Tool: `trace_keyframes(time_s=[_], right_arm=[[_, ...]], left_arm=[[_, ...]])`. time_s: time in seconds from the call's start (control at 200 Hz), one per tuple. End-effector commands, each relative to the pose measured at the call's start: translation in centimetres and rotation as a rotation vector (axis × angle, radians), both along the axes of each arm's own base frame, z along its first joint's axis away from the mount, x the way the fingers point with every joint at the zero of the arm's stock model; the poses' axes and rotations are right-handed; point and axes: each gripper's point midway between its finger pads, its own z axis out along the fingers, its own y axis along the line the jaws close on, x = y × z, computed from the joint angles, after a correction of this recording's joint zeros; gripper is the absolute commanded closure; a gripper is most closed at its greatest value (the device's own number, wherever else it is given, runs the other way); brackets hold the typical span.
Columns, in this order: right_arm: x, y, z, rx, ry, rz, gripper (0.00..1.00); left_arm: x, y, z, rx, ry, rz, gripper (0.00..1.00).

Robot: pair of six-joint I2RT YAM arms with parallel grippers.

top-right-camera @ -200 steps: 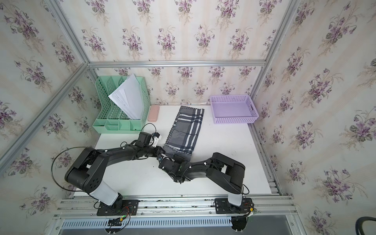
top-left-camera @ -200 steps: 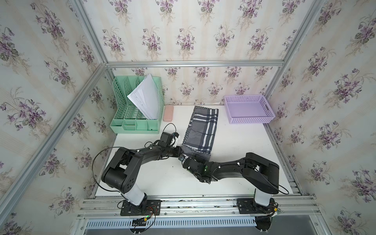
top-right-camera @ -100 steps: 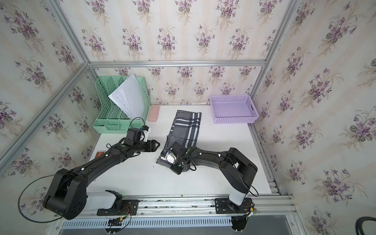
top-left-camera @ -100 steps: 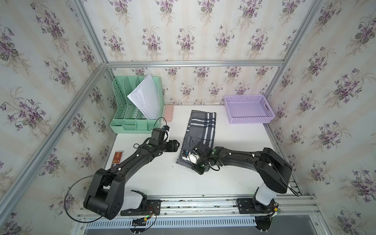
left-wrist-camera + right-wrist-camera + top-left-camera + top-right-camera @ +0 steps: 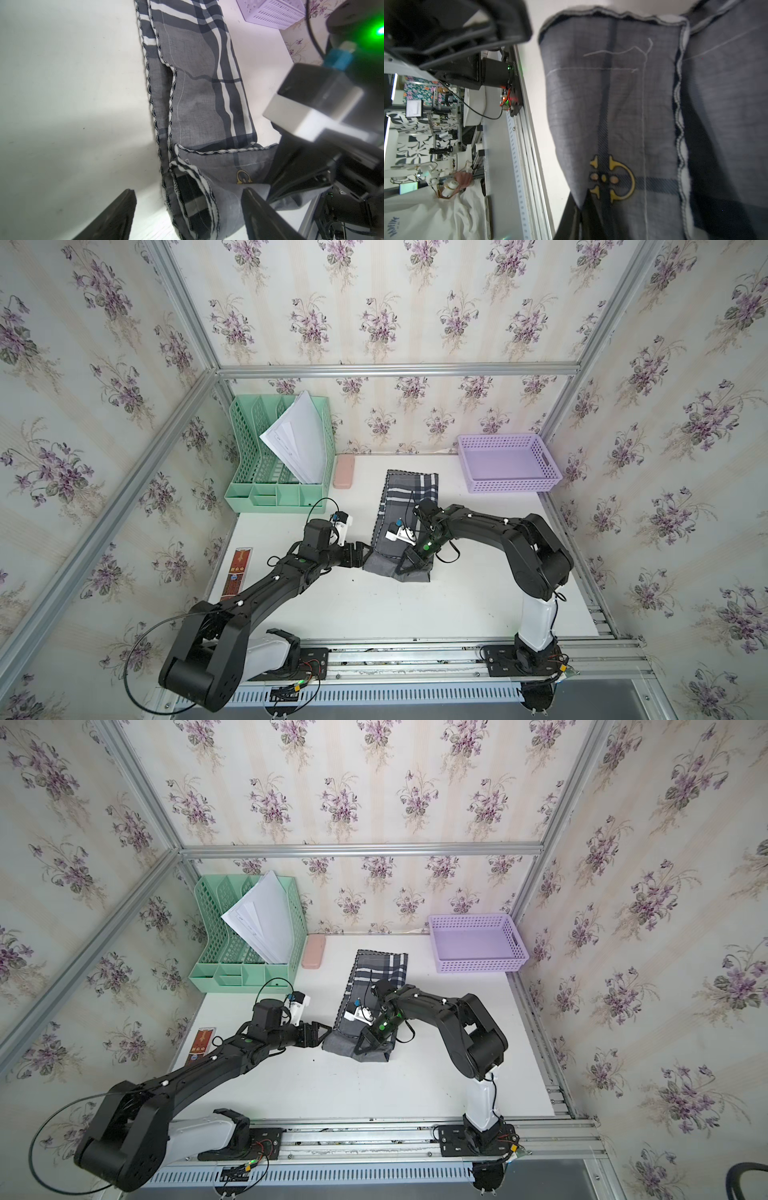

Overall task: Roll up the pillowcase
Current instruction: Roll the pillowcase at the center of the board.

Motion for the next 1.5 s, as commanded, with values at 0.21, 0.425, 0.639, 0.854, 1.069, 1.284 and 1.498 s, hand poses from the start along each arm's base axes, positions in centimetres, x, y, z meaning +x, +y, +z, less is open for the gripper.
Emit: trace_keyframes(time_s=[0.21,0.425,0.639,0.854,1.069,1.284,1.498], right_arm=[[2.9,-0.9,-2.5,-0.031,0.053,-0.067,1.0],[3.8,-0.8,-4.1,-0.059,0.064,-0.073,1.0],[4.3,-0.7,-3.6,-0.047,0.053,-0.079,1.0],[6.4,-2.3,-4.7,-0.096,0.033,-0.161,0.91],[8.2,-3.3,-4.1,-0.116,-0.029,-0.23,0.81],[7.9,-3.2,-3.0,-0.059,-0.003,-0.219,1.0],[5.1,-2.6,-3.6,-0.084,0.049,-0.183,1.0]], left_arm=[[2.0,-2.4,-1.6,-0.061,-0.03,-0.085,0.15],[2.4,-3.2,-3.9,-0.041,-0.002,-0.093,0.23],[3.3,-3.4,-5.1,-0.023,0.018,-0.09,0.44],[4.0,-3.3,-6.5,0.015,0.089,-0.081,0.82],[3.9,-2.8,-7.2,0.064,0.187,-0.048,0.99],[4.5,-2.4,-4.9,0.069,0.167,-0.015,0.92],[4.5,-1.1,-2.5,0.069,0.133,0.033,0.24]])
